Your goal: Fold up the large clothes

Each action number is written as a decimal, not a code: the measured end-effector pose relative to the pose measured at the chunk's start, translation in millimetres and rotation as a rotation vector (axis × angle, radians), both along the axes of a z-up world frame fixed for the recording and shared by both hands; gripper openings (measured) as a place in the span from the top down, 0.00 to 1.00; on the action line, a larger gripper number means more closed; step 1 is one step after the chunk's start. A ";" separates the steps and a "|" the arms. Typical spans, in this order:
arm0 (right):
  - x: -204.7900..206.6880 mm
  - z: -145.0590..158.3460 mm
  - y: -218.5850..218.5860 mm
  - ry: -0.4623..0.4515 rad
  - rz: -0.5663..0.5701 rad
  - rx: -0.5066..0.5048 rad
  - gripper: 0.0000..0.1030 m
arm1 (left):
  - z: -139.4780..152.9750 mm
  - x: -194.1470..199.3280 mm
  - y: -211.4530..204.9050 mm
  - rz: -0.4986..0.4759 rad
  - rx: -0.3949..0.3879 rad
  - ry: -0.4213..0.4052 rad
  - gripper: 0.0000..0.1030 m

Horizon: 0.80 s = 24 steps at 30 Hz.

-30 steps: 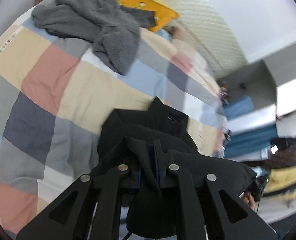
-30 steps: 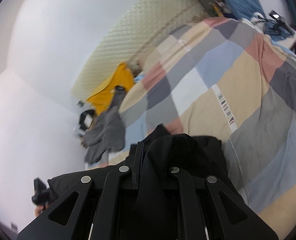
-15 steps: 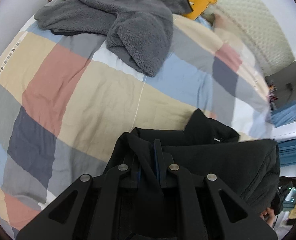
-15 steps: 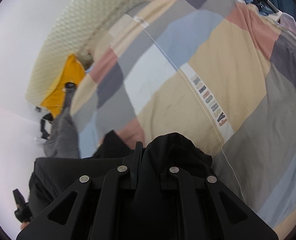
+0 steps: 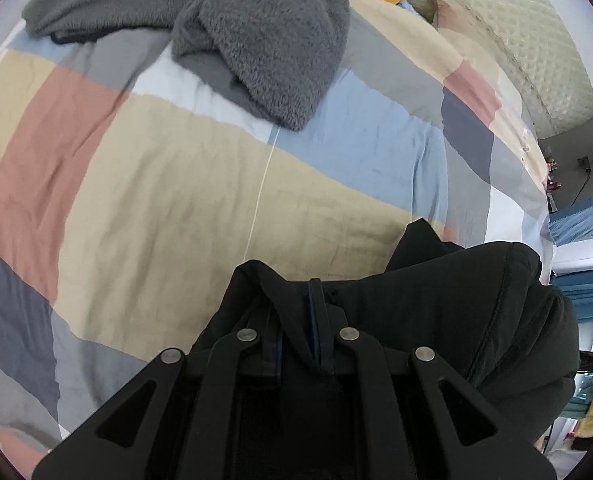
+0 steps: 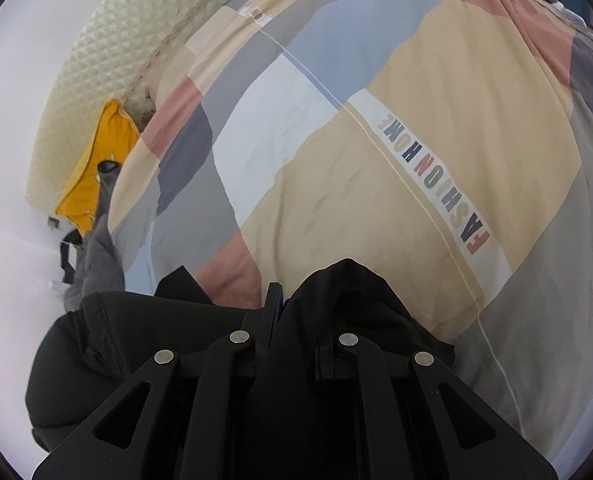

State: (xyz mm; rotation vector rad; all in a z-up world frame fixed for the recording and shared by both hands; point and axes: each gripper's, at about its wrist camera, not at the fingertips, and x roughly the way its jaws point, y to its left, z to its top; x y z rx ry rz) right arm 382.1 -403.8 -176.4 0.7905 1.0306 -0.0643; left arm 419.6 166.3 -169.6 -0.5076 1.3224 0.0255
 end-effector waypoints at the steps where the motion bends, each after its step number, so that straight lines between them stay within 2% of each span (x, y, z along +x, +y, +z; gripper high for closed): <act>1: -4.0 1.4 -0.3 -0.010 -0.012 0.014 0.90 | -0.3 -1.1 0.8 -0.007 -0.006 0.005 0.88; 5: -17.8 10.9 3.0 -0.043 -0.011 0.032 0.87 | 0.8 -8.3 2.3 -0.038 -0.006 0.034 0.88; 7: -28.3 18.3 0.2 -0.068 -0.007 0.070 0.85 | 4.4 -14.1 2.3 -0.087 0.008 0.055 0.88; 9: -35.6 27.7 -3.4 -0.086 -0.005 0.101 0.83 | 13.4 -23.7 9.8 -0.083 -0.002 0.044 0.88; 11: -43.6 39.2 -6.0 -0.099 -0.001 0.122 0.74 | 22.9 -33.7 19.9 -0.063 -0.042 0.031 0.82; 12: -47.1 45.0 -6.6 -0.103 0.001 0.128 0.59 | 26.2 -36.6 22.9 -0.060 -0.055 0.029 0.80; 13: -51.3 52.7 -6.2 -0.100 0.006 0.124 0.38 | 32.9 -42.5 26.5 -0.063 -0.067 0.023 0.75; 14: -53.9 61.3 -4.2 -0.096 0.017 0.109 0.33 | 37.6 -45.5 27.0 -0.072 -0.062 0.016 0.65; 15: -56.1 70.1 -2.5 -0.103 0.029 0.094 0.33 | 47.8 -51.8 27.3 -0.086 -0.033 -0.007 0.57; 16: -58.4 79.6 -0.5 -0.117 0.039 0.075 0.33 | 57.3 -56.9 27.7 -0.078 0.008 -0.033 0.27; 17: -62.3 97.5 4.0 -0.139 0.048 0.019 0.33 | 67.5 -61.3 27.1 -0.062 0.050 -0.065 0.08; 20: -72.1 144.1 23.5 -0.224 0.063 -0.162 0.32 | 95.9 -71.5 20.3 -0.055 0.115 -0.173 0.07; 22: -77.0 164.4 39.0 -0.284 0.093 -0.224 0.20 | 124.1 -82.7 0.0 -0.106 0.162 -0.298 0.07; 24: -80.9 178.9 65.1 -0.333 0.149 -0.295 0.18 | 145.1 -94.3 -23.5 -0.175 0.163 -0.419 0.07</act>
